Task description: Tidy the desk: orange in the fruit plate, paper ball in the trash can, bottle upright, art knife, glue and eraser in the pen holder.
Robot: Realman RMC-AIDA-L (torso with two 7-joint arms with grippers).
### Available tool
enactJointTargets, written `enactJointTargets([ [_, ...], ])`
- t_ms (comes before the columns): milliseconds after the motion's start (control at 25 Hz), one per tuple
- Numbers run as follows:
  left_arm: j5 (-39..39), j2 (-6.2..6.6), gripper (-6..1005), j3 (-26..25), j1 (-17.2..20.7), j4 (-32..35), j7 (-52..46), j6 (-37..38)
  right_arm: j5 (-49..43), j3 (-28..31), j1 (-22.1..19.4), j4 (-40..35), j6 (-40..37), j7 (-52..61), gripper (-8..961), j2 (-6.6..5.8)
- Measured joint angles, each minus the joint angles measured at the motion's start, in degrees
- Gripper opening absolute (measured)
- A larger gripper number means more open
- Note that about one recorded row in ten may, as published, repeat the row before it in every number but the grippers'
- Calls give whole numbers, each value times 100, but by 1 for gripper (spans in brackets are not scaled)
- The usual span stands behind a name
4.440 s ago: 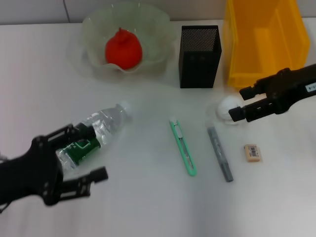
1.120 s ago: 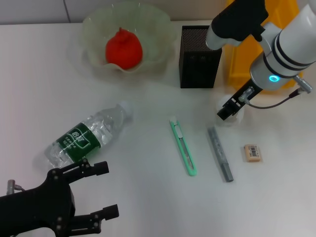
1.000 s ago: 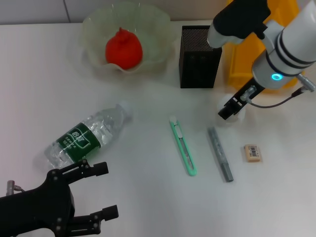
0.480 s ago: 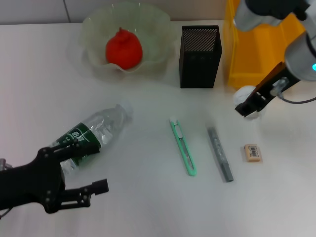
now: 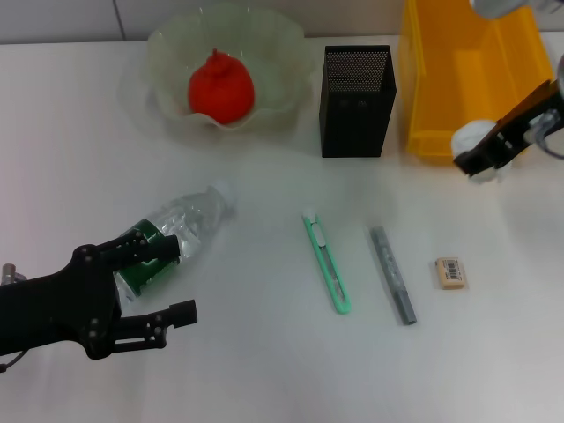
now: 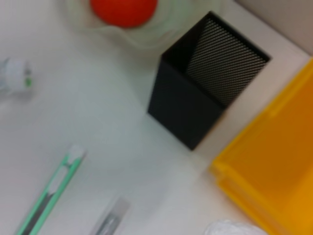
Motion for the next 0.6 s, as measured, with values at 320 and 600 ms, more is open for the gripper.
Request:
enactJointTargets([
  [320, 1, -4, 863, 3, 41, -7, 62, -71, -100, 829, -80, -16, 230, -203, 566, -8],
  [600, 4, -30, 863, 39, 14, -3, 87, -114, -110, 1002, -158, 95, 610, -240, 566, -9],
])
